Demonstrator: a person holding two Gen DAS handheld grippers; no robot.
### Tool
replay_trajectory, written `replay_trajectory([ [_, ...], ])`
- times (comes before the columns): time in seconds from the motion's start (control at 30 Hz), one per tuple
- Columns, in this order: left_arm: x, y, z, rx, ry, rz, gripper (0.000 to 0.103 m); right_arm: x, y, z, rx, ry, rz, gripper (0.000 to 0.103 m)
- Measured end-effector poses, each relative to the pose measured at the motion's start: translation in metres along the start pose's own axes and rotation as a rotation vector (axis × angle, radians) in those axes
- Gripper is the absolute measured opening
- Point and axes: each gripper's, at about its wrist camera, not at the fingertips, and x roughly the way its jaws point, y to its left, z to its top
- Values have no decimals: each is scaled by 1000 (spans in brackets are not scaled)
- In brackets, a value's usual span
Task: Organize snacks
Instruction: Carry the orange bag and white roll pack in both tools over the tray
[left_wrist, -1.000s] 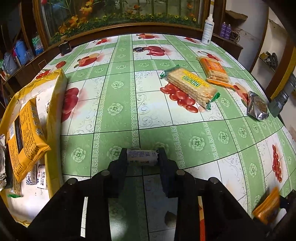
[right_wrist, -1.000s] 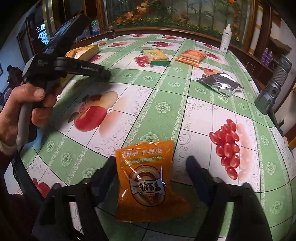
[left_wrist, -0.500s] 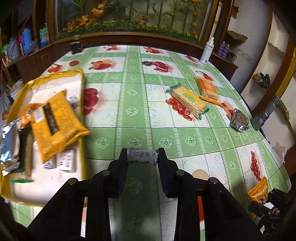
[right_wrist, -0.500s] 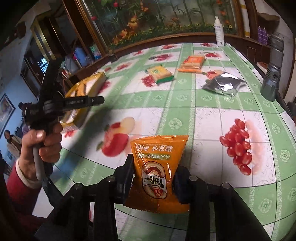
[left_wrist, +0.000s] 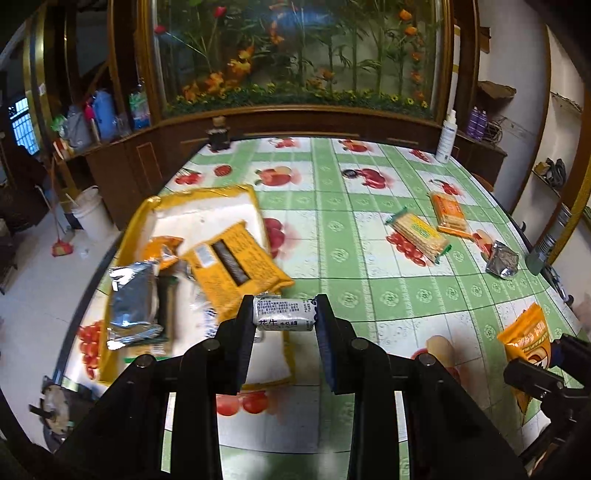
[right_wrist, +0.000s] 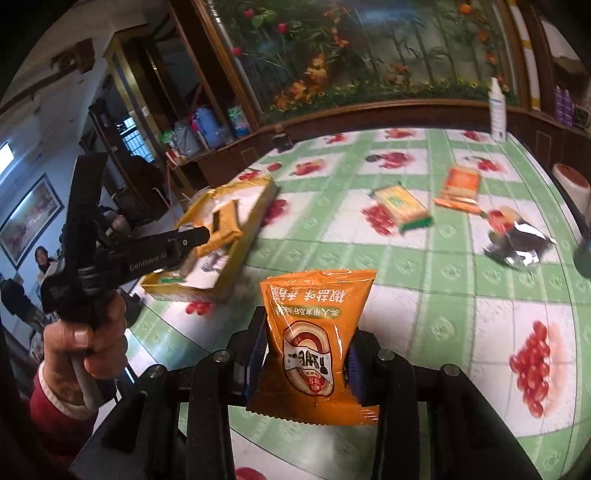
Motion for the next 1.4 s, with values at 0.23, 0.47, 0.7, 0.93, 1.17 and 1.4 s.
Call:
replay_trajectory([
  [0.23,-11,27,2,-37,-30,65,29,11,38,26,-65,-29,57,38],
  [0.47,-17,53,0,-81,-44,116,29,22,67,44,-106,-66,95,38],
  [0.7,-19,69,0,-103,-58,154,29,37,80,55,-110,-63,128,38],
  [0.93,-15,82,0,-124,-53,172,29,51,94,64,-123,-56,149,38],
  [1.17,-10,90,2,-135,-44,189,29,68,104,73,-133,-40,174,38],
  [1.4,-3,96,6,-138,-35,210,29,86,106,82,-127,-23,199,38],
])
